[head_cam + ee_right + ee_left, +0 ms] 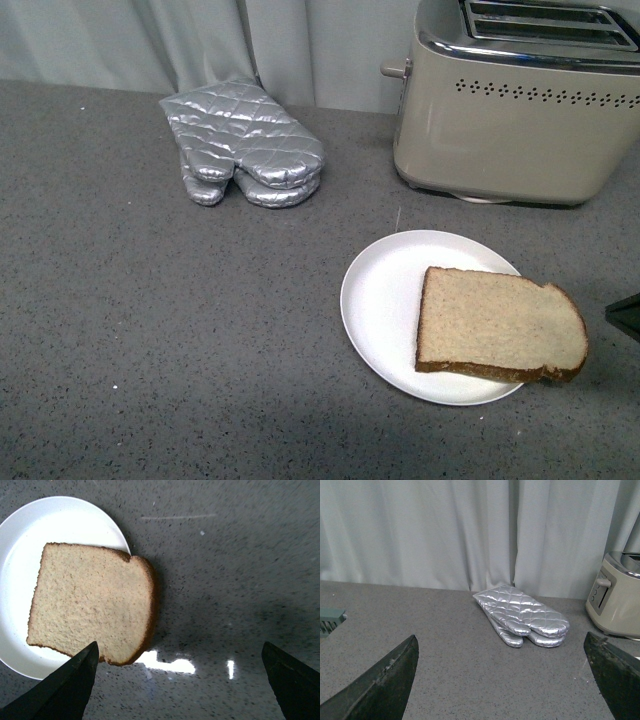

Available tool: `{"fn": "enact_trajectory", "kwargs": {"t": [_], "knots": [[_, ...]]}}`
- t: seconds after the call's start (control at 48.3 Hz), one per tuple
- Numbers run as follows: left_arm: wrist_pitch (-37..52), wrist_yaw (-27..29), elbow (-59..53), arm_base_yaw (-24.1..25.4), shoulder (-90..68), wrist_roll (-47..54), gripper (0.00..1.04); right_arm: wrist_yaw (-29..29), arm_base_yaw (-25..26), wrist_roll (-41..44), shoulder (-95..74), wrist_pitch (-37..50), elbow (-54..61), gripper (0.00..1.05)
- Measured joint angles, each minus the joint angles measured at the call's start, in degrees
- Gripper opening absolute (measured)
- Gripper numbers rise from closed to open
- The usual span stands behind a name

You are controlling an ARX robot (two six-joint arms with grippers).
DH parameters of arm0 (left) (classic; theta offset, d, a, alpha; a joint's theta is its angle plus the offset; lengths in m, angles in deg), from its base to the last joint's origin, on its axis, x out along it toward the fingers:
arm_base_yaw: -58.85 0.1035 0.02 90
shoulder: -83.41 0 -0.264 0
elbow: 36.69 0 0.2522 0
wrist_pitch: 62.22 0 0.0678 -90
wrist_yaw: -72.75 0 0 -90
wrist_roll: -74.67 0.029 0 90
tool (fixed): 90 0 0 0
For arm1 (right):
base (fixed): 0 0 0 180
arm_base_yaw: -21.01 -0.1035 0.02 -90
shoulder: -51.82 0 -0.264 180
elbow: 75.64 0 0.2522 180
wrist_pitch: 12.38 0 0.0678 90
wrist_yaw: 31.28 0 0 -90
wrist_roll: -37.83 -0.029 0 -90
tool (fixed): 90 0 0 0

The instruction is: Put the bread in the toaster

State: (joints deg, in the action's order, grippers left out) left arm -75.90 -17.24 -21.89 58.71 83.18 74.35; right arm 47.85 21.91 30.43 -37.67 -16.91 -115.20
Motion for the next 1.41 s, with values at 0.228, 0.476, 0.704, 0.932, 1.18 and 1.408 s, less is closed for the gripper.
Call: {"fn": "enact_trajectory", "kwargs": {"t": [0.228,0.476,0.704,0.932,1.18,1.408], "knots": [[0.0,0.0,0.0,0.0,0.0,0.0,0.98,-4.6,-0.8,-5.1,-10.8,1.6,-4.3,0.95],[0.0,0.0,0.0,0.0,0.0,0.0,0.98,-6.9,-2.2,-10.0,-18.7,4.9,-7.3,0.94],[0.0,0.0,0.0,0.0,0.0,0.0,0.98,-8.2,-3.1,-14.0,-22.2,7.2,-8.7,0.59],[0.0,0.0,0.0,0.0,0.0,0.0,0.98,-8.2,-3.7,-16.0,-22.1,8.1,-8.9,0.23],[0.0,0.0,0.0,0.0,0.0,0.0,0.98,-10.0,-4.2,-21.4,-14.6,4.6,-8.5,0.01],[0.0,0.0,0.0,0.0,0.0,0.0,0.98,-3.7,-6.1,-39.7,8.9,-8.3,-8.5,0.01]]}}
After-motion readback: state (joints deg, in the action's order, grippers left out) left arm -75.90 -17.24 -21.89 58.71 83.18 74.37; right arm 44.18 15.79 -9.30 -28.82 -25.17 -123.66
